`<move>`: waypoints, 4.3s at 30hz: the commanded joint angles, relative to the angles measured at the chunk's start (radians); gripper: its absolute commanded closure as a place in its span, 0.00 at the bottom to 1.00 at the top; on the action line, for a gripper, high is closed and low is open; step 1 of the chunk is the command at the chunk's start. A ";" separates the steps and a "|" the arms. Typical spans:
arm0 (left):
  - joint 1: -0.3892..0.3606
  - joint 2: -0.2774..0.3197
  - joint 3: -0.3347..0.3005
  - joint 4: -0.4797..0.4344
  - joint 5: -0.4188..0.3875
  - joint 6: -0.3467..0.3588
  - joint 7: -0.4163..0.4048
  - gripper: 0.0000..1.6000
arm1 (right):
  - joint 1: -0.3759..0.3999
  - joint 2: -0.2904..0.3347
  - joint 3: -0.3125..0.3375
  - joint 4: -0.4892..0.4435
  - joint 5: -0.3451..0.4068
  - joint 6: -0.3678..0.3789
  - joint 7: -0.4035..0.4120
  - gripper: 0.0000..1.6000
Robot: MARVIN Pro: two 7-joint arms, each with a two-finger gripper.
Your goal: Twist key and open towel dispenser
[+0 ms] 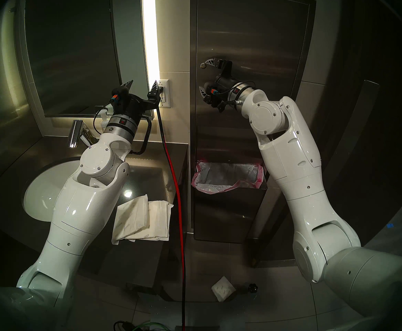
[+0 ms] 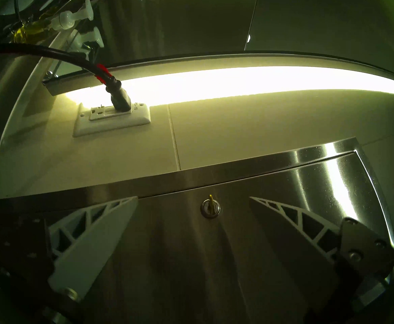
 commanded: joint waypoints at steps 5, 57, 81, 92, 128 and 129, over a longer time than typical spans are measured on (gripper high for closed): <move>-0.015 -0.003 -0.002 -0.009 0.002 -0.001 0.003 0.00 | 0.127 -0.052 -0.015 0.080 -0.081 0.055 -0.057 0.00; -0.016 -0.004 -0.001 -0.009 0.003 -0.001 0.004 0.00 | 0.072 -0.098 -0.070 0.046 -0.205 0.244 -0.058 0.00; -0.016 -0.003 -0.001 -0.009 0.003 -0.001 0.004 0.00 | 0.112 -0.114 -0.096 0.110 -0.257 0.271 -0.103 0.00; -0.016 -0.003 -0.001 -0.009 0.003 -0.001 0.004 0.00 | 0.116 -0.114 -0.098 0.101 -0.282 0.293 -0.097 0.00; -0.016 -0.004 -0.001 -0.009 0.003 -0.001 0.004 0.00 | 0.121 -0.136 -0.091 0.139 -0.291 0.295 -0.107 0.28; -0.016 -0.004 -0.001 -0.009 0.003 -0.001 0.004 0.00 | 0.121 -0.137 -0.090 0.141 -0.292 0.295 -0.107 0.28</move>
